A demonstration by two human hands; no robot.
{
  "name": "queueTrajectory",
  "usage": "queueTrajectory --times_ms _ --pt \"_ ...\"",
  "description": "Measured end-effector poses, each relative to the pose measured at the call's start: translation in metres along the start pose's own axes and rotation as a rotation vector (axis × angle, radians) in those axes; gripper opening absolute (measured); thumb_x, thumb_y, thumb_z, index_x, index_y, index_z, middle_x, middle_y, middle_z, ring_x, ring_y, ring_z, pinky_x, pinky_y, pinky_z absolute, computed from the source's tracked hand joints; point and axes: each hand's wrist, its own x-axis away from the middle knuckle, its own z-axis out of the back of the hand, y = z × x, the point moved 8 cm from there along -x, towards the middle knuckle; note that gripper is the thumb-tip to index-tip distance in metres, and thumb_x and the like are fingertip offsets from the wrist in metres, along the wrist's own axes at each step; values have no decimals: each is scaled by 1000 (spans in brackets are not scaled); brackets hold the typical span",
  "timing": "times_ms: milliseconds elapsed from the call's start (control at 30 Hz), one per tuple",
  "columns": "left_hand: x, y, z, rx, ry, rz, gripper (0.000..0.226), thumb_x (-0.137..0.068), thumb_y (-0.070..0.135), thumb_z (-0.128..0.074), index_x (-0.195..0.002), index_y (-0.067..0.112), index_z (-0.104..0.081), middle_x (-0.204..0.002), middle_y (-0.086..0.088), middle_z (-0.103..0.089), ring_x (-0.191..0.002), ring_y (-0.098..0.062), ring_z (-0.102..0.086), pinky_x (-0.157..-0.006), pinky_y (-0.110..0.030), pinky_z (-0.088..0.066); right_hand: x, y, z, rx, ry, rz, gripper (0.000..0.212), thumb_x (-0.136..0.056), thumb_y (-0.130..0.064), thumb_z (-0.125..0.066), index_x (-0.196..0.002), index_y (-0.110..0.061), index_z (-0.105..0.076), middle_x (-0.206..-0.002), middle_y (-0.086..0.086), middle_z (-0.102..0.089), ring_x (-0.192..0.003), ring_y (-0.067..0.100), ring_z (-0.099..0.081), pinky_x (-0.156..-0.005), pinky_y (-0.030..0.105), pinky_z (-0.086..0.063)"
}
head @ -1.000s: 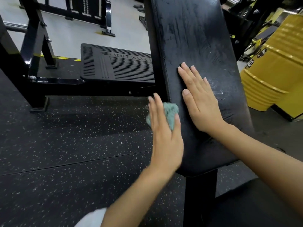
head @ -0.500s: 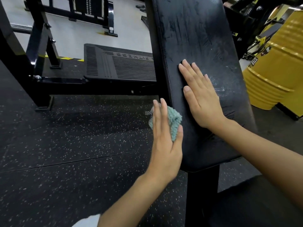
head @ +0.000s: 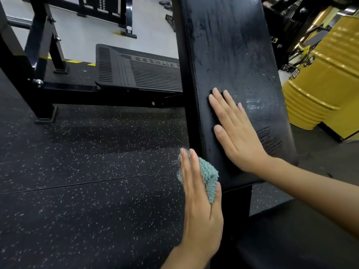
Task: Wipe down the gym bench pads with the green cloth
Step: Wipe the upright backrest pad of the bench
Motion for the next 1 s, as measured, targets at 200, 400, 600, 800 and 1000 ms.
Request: queueTrajectory --times_ms 200,400,600,800,1000 --pt "-11 0 0 32 50 15 65 -100 44 -26 -151 40 13 -159 23 20 -148 -2 15 -122 -47 -3 19 -8 -4 1 8 -3 55 -100 -31 -24 -153 -16 -19 -162 -3 -13 -150 15 -4 -121 42 -5" --pt "-76 5 11 76 17 27 60 -103 38 -30 -149 37 9 -160 16 18 -144 5 17 -122 -28 6 18 -8 -4 10 26 -8 55 -100 -30 -24 -153 -15 -22 -161 -2 -16 -150 15 -6 -121 43 -8" --pt "-103 11 15 66 -21 -8 61 -104 36 -30 -151 34 8 -161 14 17 -146 3 16 -122 -28 6 19 -8 -3 2 28 -17 55 -100 -30 -24 -153 -15 -22 -161 -2 -16 -150 15 -7 -121 46 -10" --pt "-50 3 9 62 -29 -67 63 -100 41 -29 -150 38 10 -158 23 20 -147 0 14 -124 -42 -1 18 -10 -3 11 33 -22 55 -100 -30 -24 -152 -16 -23 -161 -3 -17 -150 15 -7 -120 46 -10" --pt "-2 -4 0 56 11 -13 66 -101 40 -30 -149 47 16 -157 24 23 -147 -2 15 -121 -44 -3 19 -10 -3 17 33 -28 55 -100 -31 -23 -153 -15 -23 -161 -2 -17 -150 15 -7 -121 45 -9"
